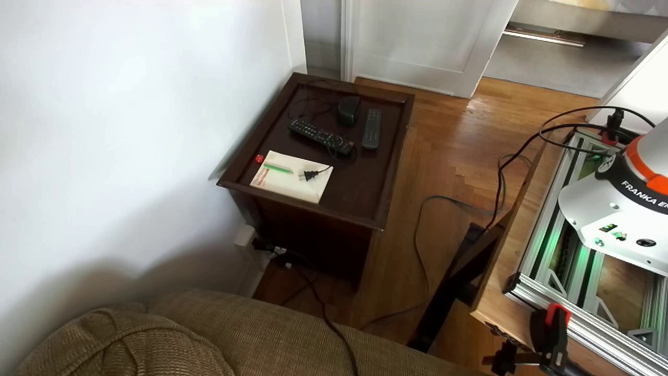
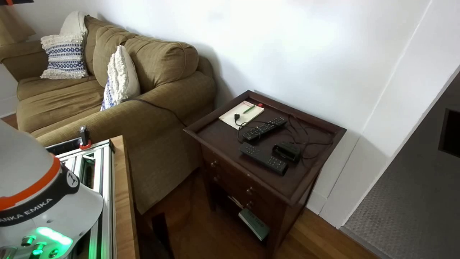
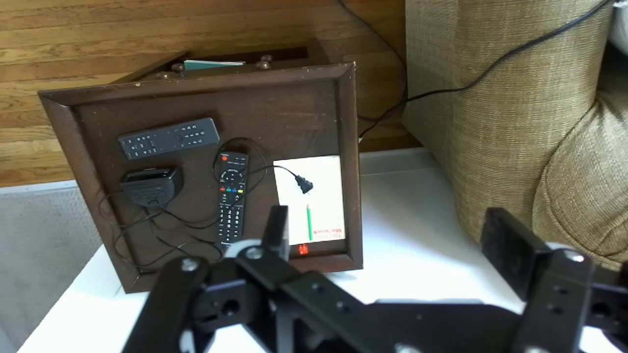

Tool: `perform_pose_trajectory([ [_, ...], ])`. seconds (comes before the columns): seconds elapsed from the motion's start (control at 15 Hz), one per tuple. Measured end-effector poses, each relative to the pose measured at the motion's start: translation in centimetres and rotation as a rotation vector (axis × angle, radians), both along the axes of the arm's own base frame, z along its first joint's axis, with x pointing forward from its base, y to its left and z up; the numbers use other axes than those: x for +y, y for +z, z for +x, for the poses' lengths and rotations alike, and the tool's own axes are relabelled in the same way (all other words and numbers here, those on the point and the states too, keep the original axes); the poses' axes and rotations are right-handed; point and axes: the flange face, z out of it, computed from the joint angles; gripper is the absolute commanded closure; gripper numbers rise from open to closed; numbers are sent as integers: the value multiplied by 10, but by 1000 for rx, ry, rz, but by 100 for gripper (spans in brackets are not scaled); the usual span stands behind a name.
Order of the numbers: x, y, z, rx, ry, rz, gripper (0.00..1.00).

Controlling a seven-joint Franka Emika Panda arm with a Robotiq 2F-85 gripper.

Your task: Move the black object to the right

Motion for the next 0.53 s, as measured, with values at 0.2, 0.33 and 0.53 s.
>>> perform_pose_trajectory([
  [0.2, -19, -8, 19, -22, -81, -16, 0],
  [0.33, -40, -25, 37, -30, -160, -42, 0],
  [0.53, -74, -57, 62, -21, -287, -70, 0],
])
